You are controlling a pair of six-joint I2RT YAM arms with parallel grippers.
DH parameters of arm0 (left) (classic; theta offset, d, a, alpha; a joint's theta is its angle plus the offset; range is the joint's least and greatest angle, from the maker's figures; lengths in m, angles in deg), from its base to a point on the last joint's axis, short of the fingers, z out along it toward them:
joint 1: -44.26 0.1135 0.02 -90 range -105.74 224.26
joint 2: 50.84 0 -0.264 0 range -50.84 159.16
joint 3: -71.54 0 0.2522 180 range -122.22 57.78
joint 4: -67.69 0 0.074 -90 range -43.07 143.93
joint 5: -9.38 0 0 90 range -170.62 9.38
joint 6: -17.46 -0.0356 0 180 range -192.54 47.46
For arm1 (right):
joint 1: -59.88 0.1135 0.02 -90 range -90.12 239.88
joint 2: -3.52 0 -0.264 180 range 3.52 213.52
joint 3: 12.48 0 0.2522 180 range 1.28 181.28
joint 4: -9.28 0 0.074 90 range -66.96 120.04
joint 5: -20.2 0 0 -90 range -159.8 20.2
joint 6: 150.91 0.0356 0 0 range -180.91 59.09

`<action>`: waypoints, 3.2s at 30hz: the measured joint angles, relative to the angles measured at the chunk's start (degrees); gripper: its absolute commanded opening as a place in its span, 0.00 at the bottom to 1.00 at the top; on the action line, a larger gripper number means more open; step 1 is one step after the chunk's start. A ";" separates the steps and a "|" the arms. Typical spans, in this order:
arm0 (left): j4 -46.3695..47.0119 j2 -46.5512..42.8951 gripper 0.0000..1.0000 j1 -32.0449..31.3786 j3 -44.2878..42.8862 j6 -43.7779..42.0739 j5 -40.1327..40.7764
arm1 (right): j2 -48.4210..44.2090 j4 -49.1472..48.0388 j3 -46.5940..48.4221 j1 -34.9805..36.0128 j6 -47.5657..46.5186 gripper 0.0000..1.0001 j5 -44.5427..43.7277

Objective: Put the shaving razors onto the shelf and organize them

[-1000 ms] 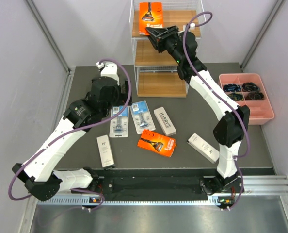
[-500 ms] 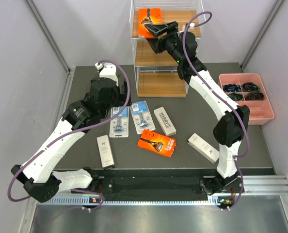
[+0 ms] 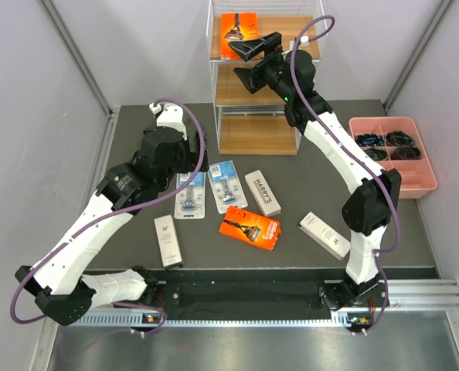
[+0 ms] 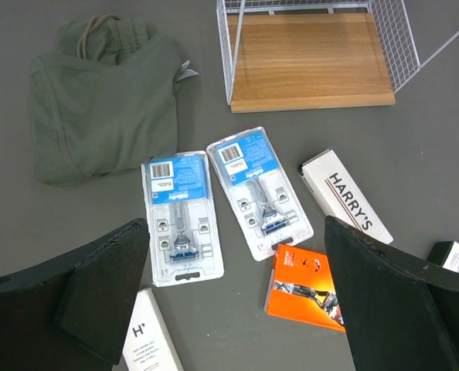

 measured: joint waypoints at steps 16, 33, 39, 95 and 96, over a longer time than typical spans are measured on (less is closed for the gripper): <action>0.02 -0.11 0.99 0.00 0.26 0.92 -1.86 | -9.77 -3.56 -9.16 -0.20 -6.32 0.99 3.61; 0.59 -0.11 0.99 0.00 4.20 4.57 -6.64 | -36.79 9.57 -36.39 -0.35 -25.18 0.99 3.87; 1.16 -0.79 0.99 0.00 8.00 7.21 -8.98 | -44.63 17.68 -45.68 -0.33 -32.28 0.99 4.20; 17.70 -1.36 0.99 0.00 35.23 26.38 -30.75 | -42.95 1.99 -95.91 0.59 -21.49 0.41 14.49; 17.73 -1.53 0.99 0.00 35.52 26.43 -30.84 | -41.70 1.01 -95.84 0.74 -21.33 0.38 14.69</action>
